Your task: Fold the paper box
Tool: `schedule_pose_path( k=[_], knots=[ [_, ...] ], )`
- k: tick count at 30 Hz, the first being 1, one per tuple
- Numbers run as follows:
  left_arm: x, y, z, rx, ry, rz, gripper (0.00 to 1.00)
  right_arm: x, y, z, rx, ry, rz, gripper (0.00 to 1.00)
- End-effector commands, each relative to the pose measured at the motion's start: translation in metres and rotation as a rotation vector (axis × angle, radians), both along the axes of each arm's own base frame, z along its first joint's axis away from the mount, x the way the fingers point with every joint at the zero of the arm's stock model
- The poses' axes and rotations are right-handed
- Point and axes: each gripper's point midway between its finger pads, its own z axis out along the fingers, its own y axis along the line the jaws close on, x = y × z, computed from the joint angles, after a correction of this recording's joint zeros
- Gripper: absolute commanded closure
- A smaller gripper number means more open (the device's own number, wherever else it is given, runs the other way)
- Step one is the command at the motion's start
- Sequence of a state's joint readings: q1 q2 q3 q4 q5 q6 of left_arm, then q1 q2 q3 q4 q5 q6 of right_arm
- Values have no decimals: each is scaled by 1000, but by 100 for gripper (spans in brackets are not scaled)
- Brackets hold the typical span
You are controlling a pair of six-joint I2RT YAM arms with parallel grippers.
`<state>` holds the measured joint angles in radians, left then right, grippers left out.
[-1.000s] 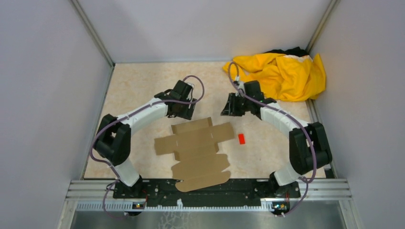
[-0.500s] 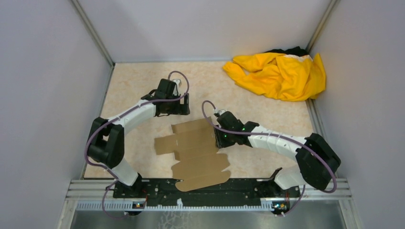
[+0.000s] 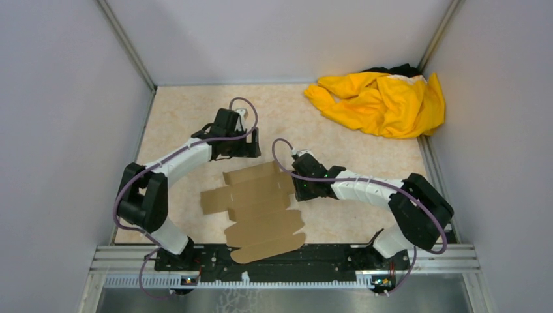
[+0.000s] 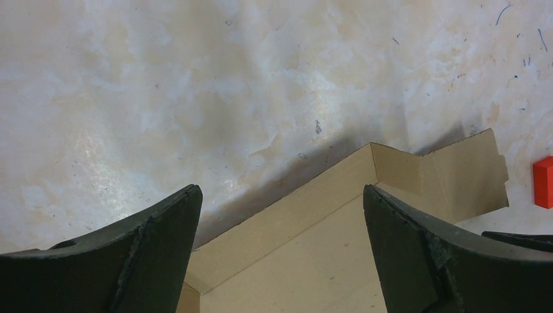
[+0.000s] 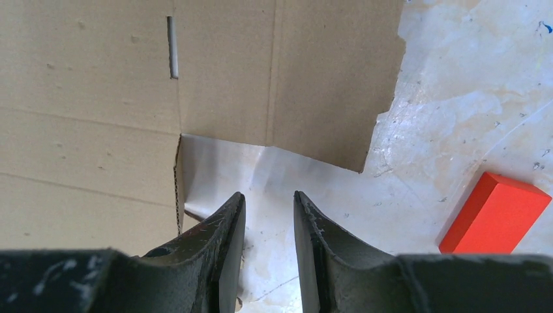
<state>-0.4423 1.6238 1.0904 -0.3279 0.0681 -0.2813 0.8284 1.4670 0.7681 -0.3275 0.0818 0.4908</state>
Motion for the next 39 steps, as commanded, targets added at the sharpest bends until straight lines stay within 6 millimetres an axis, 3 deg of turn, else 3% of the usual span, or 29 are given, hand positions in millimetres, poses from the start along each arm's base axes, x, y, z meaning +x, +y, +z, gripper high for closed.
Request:
schedule_pose_path(
  k=[1, 11, 31, 37, 39],
  knots=[
    [4, -2, 14, -35, -40, 5, 1, 16, 18, 27, 76, -79, 0, 66],
    [7, 3, 17, -81, -31, 37, 1, 9, 34, 69, 213, -160, 78, 65],
    [9, 7, 22, -126, -27, 48, 1, -4, 67, 29, 209, -35, 195, 62],
    [12, 7, 23, -144, -25, 49, 1, -2, 75, 25, 224, -22, 210, 71],
    [13, 7, 23, -152, -25, 51, 1, -1, 77, 23, 222, -18, 213, 81]
  ],
)
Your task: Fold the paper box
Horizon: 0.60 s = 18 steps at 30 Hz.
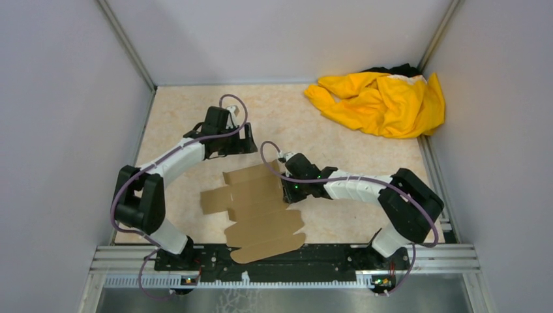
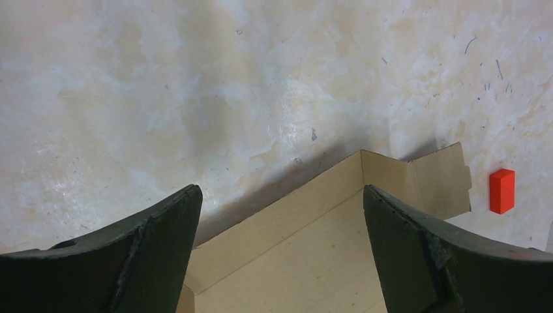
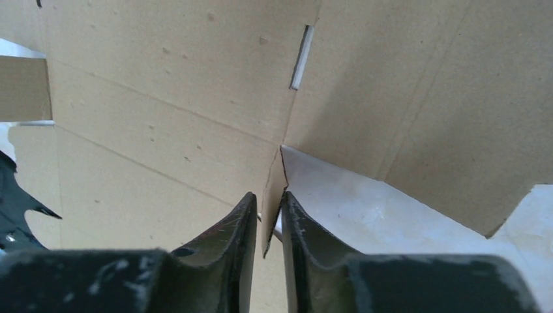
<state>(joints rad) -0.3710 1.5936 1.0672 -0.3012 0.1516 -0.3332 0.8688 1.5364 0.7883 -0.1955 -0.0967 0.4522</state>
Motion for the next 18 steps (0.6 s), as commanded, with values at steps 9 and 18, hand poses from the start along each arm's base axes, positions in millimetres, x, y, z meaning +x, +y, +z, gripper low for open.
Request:
schedule_pose_path(
  k=[9, 18],
  knots=[
    [23, -10, 26, -194, -73, -12, 1, 45, 17, 13, 18, -86, 32, 100],
    [43, -8, 19, -309, -112, -98, 1, 108, -32, 18, -23, -120, 64, 100]
  ],
)
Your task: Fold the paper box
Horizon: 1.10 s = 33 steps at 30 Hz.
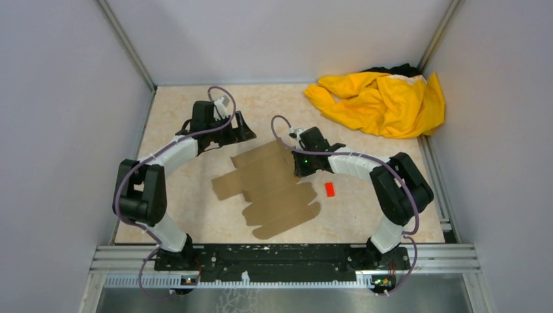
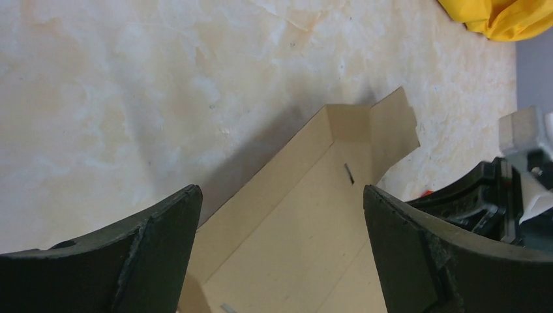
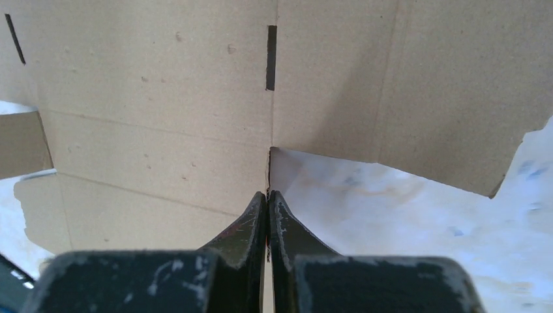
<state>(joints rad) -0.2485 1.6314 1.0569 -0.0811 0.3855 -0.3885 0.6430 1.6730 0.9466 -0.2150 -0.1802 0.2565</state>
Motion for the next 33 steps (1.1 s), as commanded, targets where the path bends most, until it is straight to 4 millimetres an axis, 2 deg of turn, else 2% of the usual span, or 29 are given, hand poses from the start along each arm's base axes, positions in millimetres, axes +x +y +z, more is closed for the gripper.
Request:
schedule_pose_path(
  k=[1, 6, 11, 19, 23, 33],
  knots=[
    [7, -7, -9, -76, -29, -88, 1, 28, -10, 14, -8, -66, 87, 100],
    [13, -6, -30, -110, 0, -125, 1, 34, -12, 8, 6, -69, 116, 100],
    [21, -7, -38, -152, 1, -168, 1, 33, -14, -1, -10, -69, 122, 100],
    [17, -6, -62, -128, 38, -192, 1, 38, -16, 3, -2, -101, 106, 100],
    [13, -8, -65, -139, 52, -203, 1, 42, -21, 7, 2, -125, 79, 100],
    [4, -15, -76, -190, 99, -241, 22, 56, -30, 31, 49, -205, 12, 100]
  ],
)
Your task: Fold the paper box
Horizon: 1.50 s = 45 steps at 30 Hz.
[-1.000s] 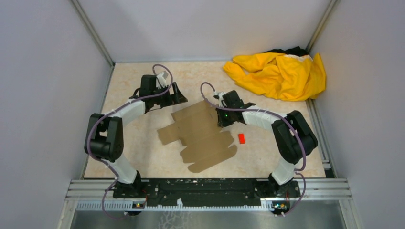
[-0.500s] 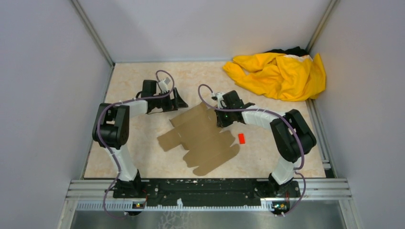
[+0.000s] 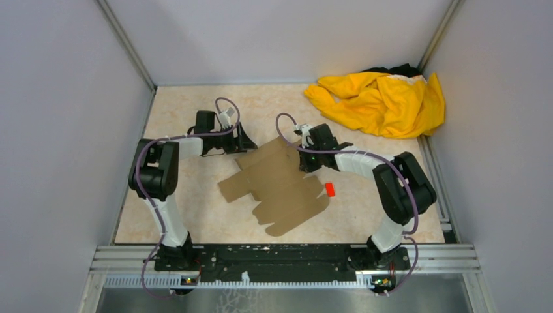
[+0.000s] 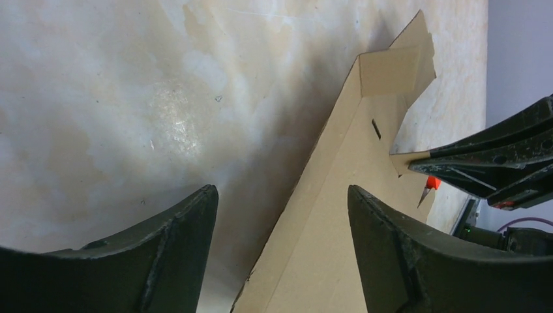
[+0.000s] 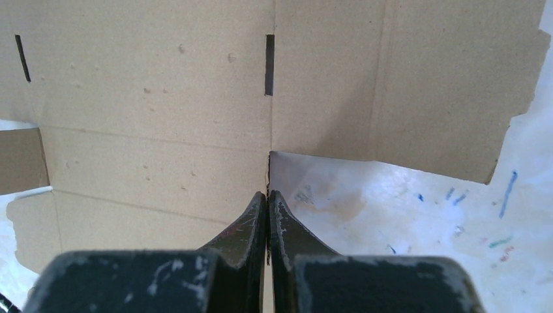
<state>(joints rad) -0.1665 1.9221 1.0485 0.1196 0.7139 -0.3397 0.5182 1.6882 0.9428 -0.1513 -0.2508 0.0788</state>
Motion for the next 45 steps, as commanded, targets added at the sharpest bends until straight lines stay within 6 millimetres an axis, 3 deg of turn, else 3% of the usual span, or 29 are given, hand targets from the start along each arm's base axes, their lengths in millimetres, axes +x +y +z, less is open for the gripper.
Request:
schedule_pose_path(
  k=[1, 10, 17, 29, 34, 40, 45],
  knots=[
    [-1, -6, -1, -38, -7, -46, 24, 21, -4, 31, 52, -110, -49, 100],
    [-7, -20, 12, -122, -15, -98, 34, 27, 4, 40, 96, -115, -49, 100],
    [-7, -26, 13, -121, -18, -117, 48, 29, 7, 42, 105, -109, -45, 100],
    [-8, -30, 6, -85, -4, -132, 56, 33, 10, 45, 109, -107, -45, 100],
    [-8, -32, -1, -64, 7, -140, 65, 35, 13, 45, 120, -105, -42, 100],
    [-10, -35, -6, -39, 13, -148, 64, 36, 16, 45, 135, -98, -41, 100],
    [-10, -34, -10, -20, 20, -139, 55, 38, 18, 46, 142, -95, -42, 100]
  ],
)
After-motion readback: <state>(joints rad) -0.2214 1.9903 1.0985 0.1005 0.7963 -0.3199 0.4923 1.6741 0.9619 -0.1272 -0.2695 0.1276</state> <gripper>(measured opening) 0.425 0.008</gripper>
